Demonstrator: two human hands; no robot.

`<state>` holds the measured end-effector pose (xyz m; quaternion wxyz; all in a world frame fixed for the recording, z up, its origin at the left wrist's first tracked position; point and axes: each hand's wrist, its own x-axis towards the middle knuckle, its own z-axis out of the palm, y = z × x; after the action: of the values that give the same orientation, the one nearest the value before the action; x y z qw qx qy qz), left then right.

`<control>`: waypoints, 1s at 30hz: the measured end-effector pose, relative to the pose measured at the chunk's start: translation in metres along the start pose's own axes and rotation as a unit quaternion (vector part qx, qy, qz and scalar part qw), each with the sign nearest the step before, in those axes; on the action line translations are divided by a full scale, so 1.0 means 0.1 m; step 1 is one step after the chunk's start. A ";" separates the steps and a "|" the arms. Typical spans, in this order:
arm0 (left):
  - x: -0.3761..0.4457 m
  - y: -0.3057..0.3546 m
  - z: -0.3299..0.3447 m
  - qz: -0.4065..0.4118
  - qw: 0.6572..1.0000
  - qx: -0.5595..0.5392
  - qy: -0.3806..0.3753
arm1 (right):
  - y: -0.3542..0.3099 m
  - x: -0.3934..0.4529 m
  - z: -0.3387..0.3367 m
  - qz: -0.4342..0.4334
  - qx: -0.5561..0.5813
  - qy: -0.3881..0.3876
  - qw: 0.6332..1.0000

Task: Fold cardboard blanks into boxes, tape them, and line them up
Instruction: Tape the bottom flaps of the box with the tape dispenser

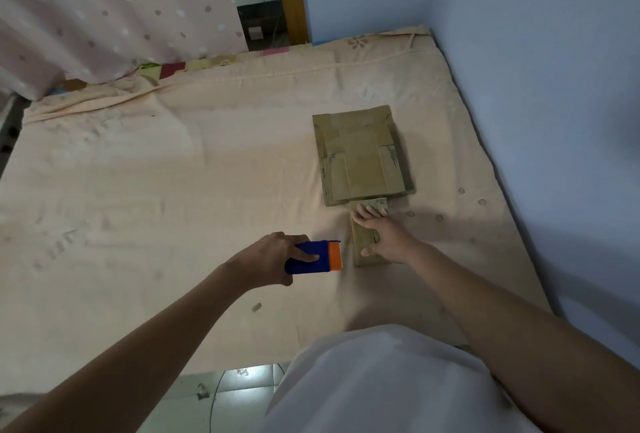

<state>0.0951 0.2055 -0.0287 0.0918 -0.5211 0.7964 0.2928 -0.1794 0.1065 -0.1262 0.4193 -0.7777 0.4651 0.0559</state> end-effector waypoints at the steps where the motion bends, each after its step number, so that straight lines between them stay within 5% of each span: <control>1: 0.03 0.03 -0.01 0.000 1.000 0.016 -0.007 | 0.01 0.01 0.01 -0.002 0.000 0.003 1.000; 15: 0.47 0.20 -0.06 -0.052 0.986 0.110 -0.112 | 0.01 0.01 -0.01 -0.021 -0.031 0.010 0.999; 24: 0.45 0.13 0.21 -0.169 0.979 0.111 0.026 | -0.07 -0.04 -0.05 -0.019 -0.004 0.017 1.000; 30: 0.41 0.32 0.64 -0.159 0.982 0.085 0.049 | -0.09 -0.05 -0.06 -0.021 -0.011 0.021 0.999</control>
<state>0.0392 0.2192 -0.0877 0.1420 -0.6454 0.7288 0.1791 -0.1774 0.1080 -0.1149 0.4016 -0.7931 0.4565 0.0357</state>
